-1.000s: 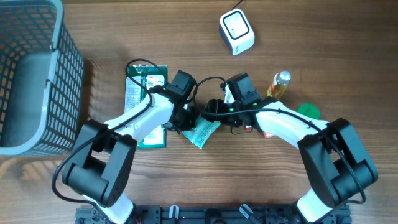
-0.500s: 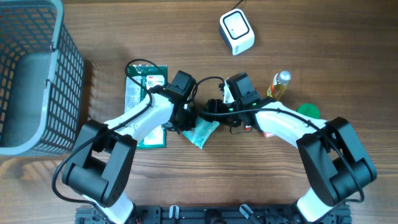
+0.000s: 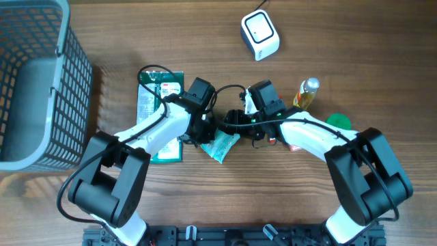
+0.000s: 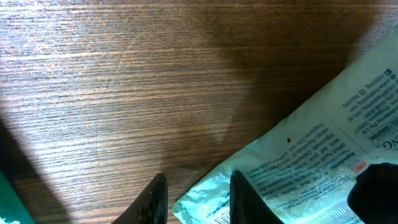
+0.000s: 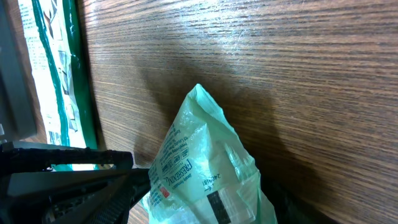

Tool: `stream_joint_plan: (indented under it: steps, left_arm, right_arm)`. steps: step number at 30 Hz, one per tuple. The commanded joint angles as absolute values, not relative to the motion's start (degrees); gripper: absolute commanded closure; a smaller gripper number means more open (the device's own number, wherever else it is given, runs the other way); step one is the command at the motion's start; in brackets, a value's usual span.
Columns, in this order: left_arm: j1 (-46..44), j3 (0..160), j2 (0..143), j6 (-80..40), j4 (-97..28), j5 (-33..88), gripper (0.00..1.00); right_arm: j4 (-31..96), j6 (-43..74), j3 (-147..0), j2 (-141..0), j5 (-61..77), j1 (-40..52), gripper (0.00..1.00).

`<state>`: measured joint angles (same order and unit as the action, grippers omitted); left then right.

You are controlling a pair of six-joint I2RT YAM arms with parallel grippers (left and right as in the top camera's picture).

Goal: Scan the item barcode
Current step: 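Close the right gripper on the light-green bag's upper end, then open the left gripper and withdraw it left toward the basket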

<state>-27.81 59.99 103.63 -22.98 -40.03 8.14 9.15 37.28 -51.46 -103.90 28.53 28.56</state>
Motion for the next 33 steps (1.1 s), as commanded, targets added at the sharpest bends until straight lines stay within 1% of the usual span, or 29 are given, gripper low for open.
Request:
stream_joint_plan:
  steps: [1,14,21,22,24,27,28,33]
  left_arm:
    - [-27.90,59.07,104.92,-22.72,-40.03,7.38,0.75]
    - [-27.90,59.07,104.92,-22.70,-40.03,7.38,0.75]
    - [-27.90,59.07,104.92,-22.70,-40.05,7.38,0.75]
    - [-27.90,59.07,104.92,-22.70,-40.05,7.38,0.75]
    - [-27.90,59.07,104.92,-22.70,-40.03,7.38,0.75]
    - [-27.90,59.07,104.92,-22.70,-40.01,7.38,0.75]
    - [-27.90,59.07,104.92,-22.70,-40.01,7.38,0.75]
    - [-27.90,59.07,104.92,-22.70,-40.01,7.38,0.75]
  right_arm:
    - [9.67,37.60,-50.96,-105.75,28.84,28.62,0.33]
    - [9.69,37.67,-50.96,-105.75,28.80,28.53,0.33]
    - [10.41,37.47,-50.96,-105.75,28.86,25.12,0.32]
    - [10.85,37.43,-50.96,-105.75,29.04,24.91,0.33]
    - [11.60,37.45,-50.96,-105.75,29.04,24.88,0.39]
    - [11.81,36.84,-50.96,-105.75,29.76,24.88,0.52]
    - [11.60,36.07,-50.96,-105.75,30.41,24.88,0.54]
    - [11.57,36.01,-50.96,-105.75,31.42,24.88,0.53]
